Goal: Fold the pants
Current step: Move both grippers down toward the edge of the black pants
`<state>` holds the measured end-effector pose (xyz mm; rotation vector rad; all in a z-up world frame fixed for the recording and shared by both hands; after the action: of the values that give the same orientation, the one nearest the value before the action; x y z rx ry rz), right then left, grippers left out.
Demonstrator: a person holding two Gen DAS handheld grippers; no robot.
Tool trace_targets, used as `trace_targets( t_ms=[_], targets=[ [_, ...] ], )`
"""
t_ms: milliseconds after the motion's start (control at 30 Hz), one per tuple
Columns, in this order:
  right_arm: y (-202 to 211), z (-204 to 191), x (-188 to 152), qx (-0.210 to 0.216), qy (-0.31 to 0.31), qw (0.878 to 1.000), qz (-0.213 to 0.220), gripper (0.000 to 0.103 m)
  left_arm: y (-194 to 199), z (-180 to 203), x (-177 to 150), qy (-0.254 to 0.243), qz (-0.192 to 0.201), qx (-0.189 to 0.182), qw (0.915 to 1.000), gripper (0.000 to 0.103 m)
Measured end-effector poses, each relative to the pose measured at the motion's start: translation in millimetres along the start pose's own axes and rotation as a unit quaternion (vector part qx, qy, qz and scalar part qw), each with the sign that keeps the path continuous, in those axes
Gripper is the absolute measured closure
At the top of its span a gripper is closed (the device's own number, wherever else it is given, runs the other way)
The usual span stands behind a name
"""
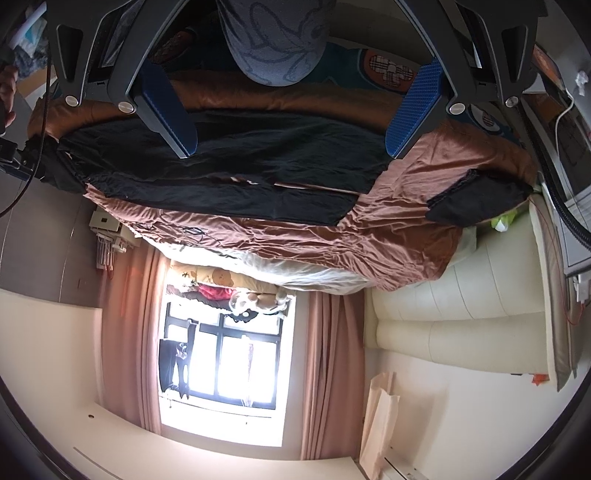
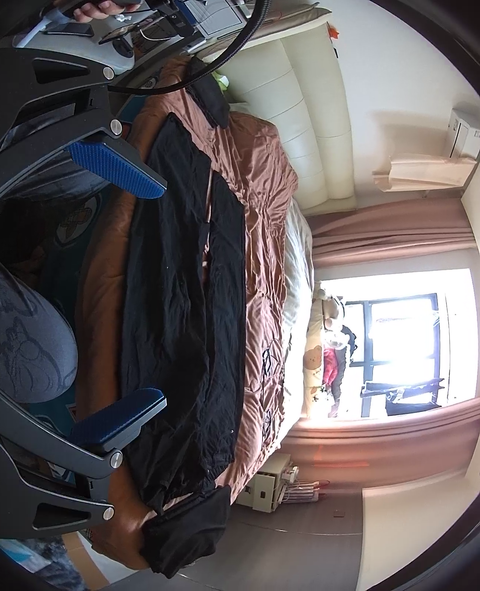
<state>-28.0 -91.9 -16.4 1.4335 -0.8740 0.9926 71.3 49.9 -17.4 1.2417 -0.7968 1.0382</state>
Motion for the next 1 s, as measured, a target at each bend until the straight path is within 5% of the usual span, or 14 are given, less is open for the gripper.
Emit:
trace_targets(
  t_ms=[1000],
  targets=[
    [-118, 45, 20, -0.058, -0.076, 0.988, -0.121, 0.000, -152, -44, -10, 0.057, -0.121, 0.033, 0.9904, 0.000]
  ],
)
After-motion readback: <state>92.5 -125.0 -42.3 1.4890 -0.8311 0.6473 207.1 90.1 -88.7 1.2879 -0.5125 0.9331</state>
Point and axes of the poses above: each gripper's, at about its wrist camera, not at the fingertips, and y roughly against the way its jaws point, z to its right, x to its top, the point moved 3 cm from there along -y, roughly the way its jaws point, and after that the axes turned 5 degrees about y, right-handed, at the moved point
